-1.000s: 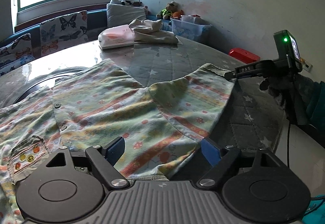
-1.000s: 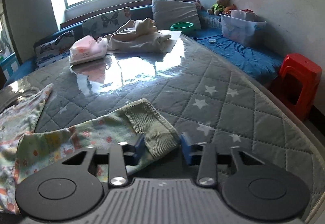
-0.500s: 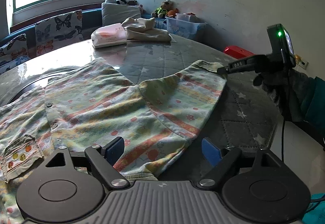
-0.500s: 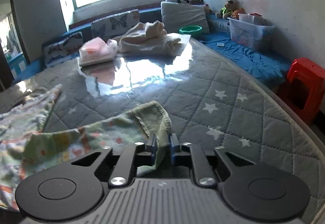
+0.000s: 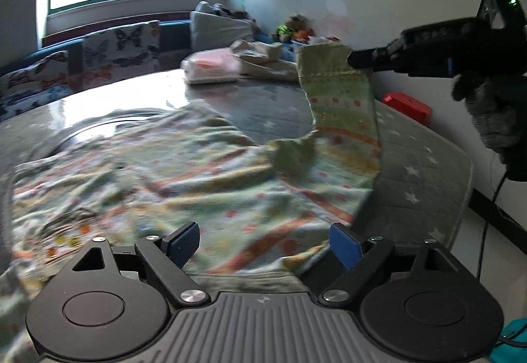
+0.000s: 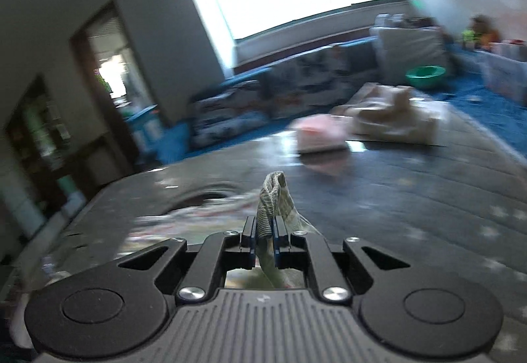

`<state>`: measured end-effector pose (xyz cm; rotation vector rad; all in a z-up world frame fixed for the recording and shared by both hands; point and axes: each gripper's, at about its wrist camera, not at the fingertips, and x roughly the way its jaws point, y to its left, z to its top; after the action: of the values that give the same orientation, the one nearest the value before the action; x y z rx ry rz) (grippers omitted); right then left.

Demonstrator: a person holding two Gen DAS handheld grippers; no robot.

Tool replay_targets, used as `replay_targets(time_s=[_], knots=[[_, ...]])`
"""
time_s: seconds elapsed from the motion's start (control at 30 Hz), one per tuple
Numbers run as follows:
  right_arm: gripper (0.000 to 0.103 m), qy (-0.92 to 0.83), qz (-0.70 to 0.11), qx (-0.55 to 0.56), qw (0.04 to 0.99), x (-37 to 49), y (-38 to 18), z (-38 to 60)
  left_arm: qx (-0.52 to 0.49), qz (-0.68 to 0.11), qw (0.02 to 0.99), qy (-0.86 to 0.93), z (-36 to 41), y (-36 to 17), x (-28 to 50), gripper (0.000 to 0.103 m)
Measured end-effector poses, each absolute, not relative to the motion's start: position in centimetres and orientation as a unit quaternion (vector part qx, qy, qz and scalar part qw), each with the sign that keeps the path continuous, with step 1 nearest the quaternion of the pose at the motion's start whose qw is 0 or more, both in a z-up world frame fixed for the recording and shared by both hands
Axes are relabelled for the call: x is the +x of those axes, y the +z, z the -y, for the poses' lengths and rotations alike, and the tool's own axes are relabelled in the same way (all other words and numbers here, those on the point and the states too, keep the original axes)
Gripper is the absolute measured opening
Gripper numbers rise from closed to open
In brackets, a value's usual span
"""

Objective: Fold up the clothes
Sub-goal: 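Fold the held side over the shirt body with the right gripper, then open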

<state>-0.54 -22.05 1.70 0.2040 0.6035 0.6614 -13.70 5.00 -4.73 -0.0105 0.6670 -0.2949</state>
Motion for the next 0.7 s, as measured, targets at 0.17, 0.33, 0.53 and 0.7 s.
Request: replay_targets(time_s=[0.17, 0.33, 0.53, 0.7], knots=[[0.008, 0.394, -0.291, 0.09, 0.867, -0.7, 3.4, 16.5, -0.027, -0.315, 0.942, -0.11, -7.7, -4.4, -15.0, 0.089], [0.008, 0.449, -0.296, 0.075, 0.839, -1.0, 3.8, 10.7, -0.049, -0.308, 0.947, -0.081, -10.0, -4.3, -16.2, 0.09], [0.008, 0.489, -0.316, 0.055, 0.811, -1.7, 2.7, 5.5, -0.067, -0.302, 0.949, -0.054, -12.1, -4.3, -17.6, 0.091], [0.008, 0.511, -0.348, 0.025, 0.786, -2.4, 0.2, 2.5, -0.077, -0.307, 0.948, -0.041, -13.1, -4.7, -18.2, 0.091]])
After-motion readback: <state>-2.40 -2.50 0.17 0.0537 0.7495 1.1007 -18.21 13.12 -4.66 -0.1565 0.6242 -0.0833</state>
